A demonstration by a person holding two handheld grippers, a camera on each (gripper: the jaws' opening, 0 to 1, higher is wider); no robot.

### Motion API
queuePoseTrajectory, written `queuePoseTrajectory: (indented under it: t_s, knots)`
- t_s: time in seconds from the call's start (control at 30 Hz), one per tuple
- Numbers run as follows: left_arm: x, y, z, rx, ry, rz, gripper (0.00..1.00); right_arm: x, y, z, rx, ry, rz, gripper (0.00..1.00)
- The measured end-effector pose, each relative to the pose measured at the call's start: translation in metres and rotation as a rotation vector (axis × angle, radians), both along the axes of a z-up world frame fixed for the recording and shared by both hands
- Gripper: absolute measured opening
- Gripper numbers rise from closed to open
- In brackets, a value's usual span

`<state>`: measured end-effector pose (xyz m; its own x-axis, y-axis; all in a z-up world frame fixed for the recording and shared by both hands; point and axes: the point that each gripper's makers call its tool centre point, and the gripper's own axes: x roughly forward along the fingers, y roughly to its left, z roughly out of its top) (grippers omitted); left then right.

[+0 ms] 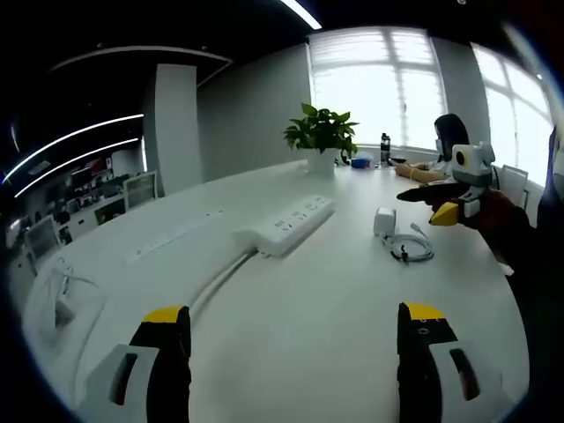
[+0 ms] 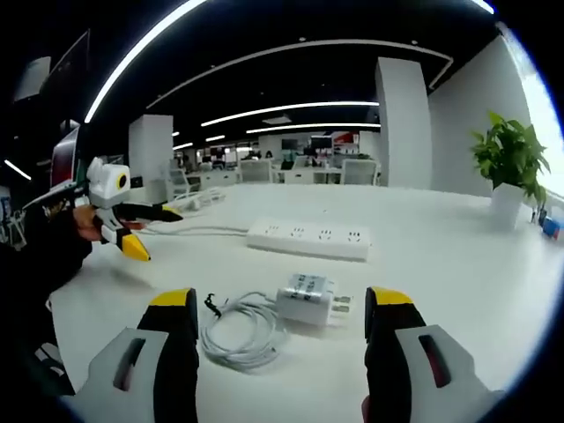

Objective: Straighten the power strip on the desk, plug the charger into it

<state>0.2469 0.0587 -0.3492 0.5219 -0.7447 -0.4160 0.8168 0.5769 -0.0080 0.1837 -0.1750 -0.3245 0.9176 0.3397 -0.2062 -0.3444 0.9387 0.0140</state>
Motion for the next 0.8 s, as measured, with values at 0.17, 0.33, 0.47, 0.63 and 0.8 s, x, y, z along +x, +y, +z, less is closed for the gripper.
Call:
queuePoseTrajectory:
  t_s: [0.17, 0.33, 0.47, 0.63, 0.8]
  knots:
    - [0.001, 0.002, -0.002, 0.004, 0.001, -0.002, 0.99, 0.004, -0.002, 0.001, 0.013, -0.023, -0.040, 0.74]
    - [0.000, 0.002, -0.004, 0.010, 0.001, 0.001, 0.99, 0.008, 0.002, -0.001, 0.000, -0.037, -0.060, 0.73]
    - [0.000, 0.002, -0.007, 0.025, 0.001, 0.001, 0.99, 0.012, 0.002, -0.002, 0.006, -0.047, -0.097, 0.70]
    - [-0.001, 0.002, -0.007, 0.010, 0.011, -0.002, 0.99, 0.014, 0.003, 0.002, 0.010, -0.071, -0.107, 0.65]
    - [-0.001, 0.004, -0.006, 0.005, 0.005, 0.004, 0.99, 0.017, 0.005, -0.004, -0.010, -0.053, -0.117, 0.70]
